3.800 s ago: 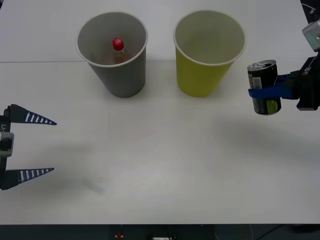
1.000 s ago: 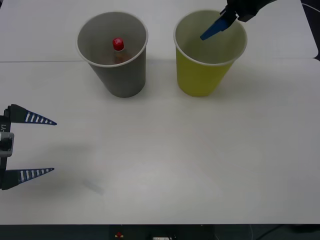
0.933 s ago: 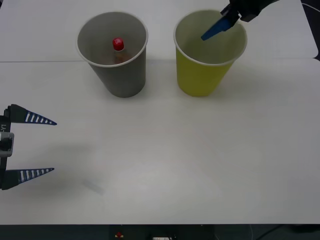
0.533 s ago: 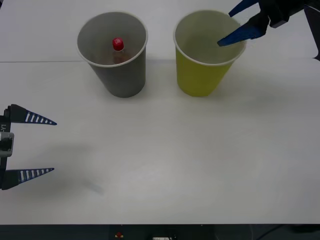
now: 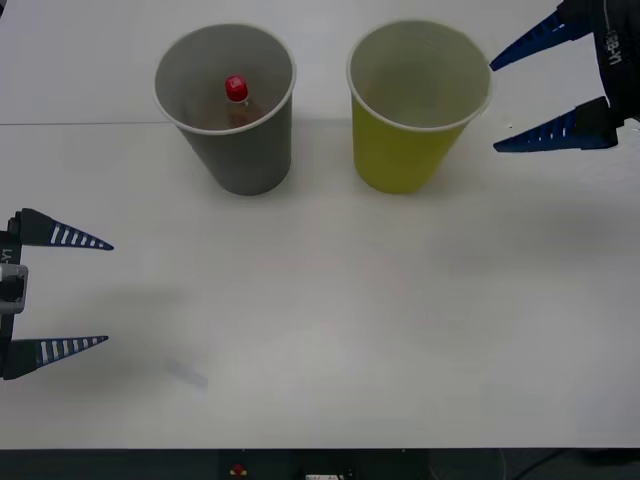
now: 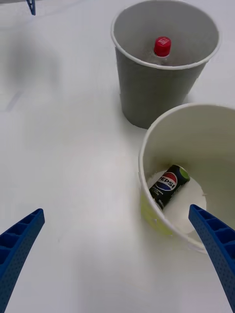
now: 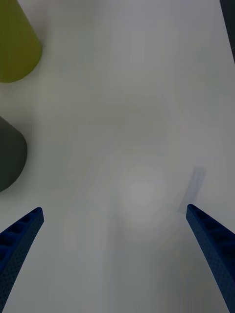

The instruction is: Put the can into the green bin and the plastic bottle into the gray bin

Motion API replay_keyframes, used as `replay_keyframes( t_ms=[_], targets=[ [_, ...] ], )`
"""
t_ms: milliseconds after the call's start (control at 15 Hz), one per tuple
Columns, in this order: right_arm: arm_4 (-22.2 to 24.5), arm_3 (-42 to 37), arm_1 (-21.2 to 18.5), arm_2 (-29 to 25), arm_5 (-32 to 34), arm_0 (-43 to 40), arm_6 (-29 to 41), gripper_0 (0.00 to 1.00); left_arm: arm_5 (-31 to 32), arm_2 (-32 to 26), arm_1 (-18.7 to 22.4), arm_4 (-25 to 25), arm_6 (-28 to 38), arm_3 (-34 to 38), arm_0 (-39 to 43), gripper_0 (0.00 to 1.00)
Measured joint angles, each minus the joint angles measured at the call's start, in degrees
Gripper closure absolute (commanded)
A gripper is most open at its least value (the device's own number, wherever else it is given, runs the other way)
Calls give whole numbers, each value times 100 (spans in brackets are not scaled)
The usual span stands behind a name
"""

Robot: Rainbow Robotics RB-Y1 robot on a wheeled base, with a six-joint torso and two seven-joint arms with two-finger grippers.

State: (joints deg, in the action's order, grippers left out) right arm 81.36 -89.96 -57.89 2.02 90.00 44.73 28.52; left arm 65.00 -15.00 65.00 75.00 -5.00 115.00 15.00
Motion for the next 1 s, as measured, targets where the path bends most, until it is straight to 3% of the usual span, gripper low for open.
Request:
replay_keyframes(
  t_ms=[267,667,1000],
  targets=[
    [3,-1021,-29,-754,0,-1238,-780,0,0,0,0,0,0,0,0,0],
    [360,-2551,-30,-1476,-123,-2779,-761,0,0,0,0,0,0,0,0,0],
    [538,-3237,-30,-1713,-494,-3774,-587,0,0,0,0,0,0,0,0,0]
  ],
)
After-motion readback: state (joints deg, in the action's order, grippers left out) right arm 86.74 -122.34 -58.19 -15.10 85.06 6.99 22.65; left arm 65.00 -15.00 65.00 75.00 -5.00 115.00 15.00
